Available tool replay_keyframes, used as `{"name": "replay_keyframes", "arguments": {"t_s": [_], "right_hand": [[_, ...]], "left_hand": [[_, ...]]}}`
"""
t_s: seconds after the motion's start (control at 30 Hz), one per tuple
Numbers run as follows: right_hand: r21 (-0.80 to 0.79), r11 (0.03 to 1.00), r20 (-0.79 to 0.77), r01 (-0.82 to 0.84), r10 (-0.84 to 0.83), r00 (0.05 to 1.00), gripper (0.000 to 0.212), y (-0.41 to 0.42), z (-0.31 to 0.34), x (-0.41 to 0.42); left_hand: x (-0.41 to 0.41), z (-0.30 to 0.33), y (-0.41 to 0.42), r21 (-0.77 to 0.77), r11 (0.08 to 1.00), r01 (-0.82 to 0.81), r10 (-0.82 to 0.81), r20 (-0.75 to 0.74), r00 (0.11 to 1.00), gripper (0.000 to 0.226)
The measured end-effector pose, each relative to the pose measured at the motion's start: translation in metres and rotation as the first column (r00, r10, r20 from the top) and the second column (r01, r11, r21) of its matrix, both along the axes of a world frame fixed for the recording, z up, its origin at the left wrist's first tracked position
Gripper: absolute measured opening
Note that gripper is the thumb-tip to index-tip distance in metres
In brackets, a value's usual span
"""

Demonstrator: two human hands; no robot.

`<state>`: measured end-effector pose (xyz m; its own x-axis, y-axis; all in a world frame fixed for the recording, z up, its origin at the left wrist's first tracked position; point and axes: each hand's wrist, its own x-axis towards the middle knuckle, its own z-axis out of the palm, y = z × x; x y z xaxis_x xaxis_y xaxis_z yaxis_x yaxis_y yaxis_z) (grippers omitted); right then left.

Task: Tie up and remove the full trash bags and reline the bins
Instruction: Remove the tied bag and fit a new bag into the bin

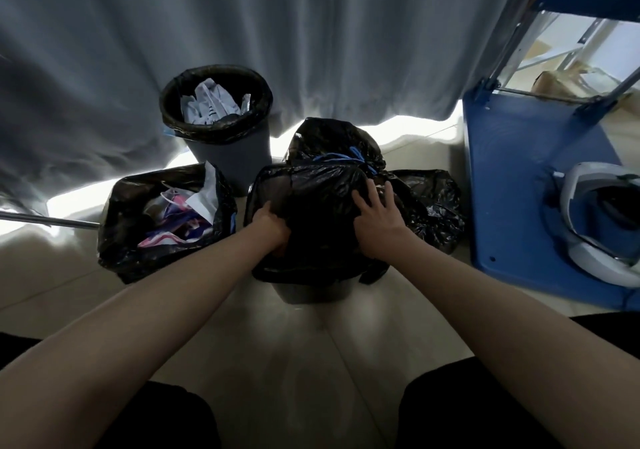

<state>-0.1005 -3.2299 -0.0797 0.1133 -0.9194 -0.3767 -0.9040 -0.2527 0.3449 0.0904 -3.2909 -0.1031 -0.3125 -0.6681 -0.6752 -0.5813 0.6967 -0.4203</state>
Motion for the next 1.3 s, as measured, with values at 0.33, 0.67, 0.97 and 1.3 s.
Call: {"name": "replay_keyframes", "arguments": {"t_s": [0.33, 0.67, 0.97, 1.3], "right_hand": [[0.075, 0.994, 0.168, 0.080, -0.092, 0.982, 0.052, 0.002, -0.003, 0.000], [-0.057, 0.998, 0.210, 0.031, -0.018, 0.978, 0.049, -0.002, -0.002, 0.003], [-0.085, 0.981, 0.386, 0.176, -0.130, 0.913, 0.028, -0.008, 0.006, 0.008], [-0.081, 0.951, 0.452, 0.298, -0.231, 0.862, 0.037, -0.032, 0.016, 0.000]], "left_hand": [[0.031, 0.032, -0.007, -0.160, 0.973, 0.165, -0.188, -0.140, 0.972, 0.045], [0.050, 0.042, -0.020, -0.356, 0.934, 0.026, -0.263, -0.637, 0.725, 0.030], [0.063, 0.025, -0.039, 0.038, 0.897, -0.441, 0.268, -0.839, 0.474, 0.035], [0.050, 0.014, -0.040, 0.302, 0.779, -0.550, 0.455, -0.875, 0.164, 0.029]]}}
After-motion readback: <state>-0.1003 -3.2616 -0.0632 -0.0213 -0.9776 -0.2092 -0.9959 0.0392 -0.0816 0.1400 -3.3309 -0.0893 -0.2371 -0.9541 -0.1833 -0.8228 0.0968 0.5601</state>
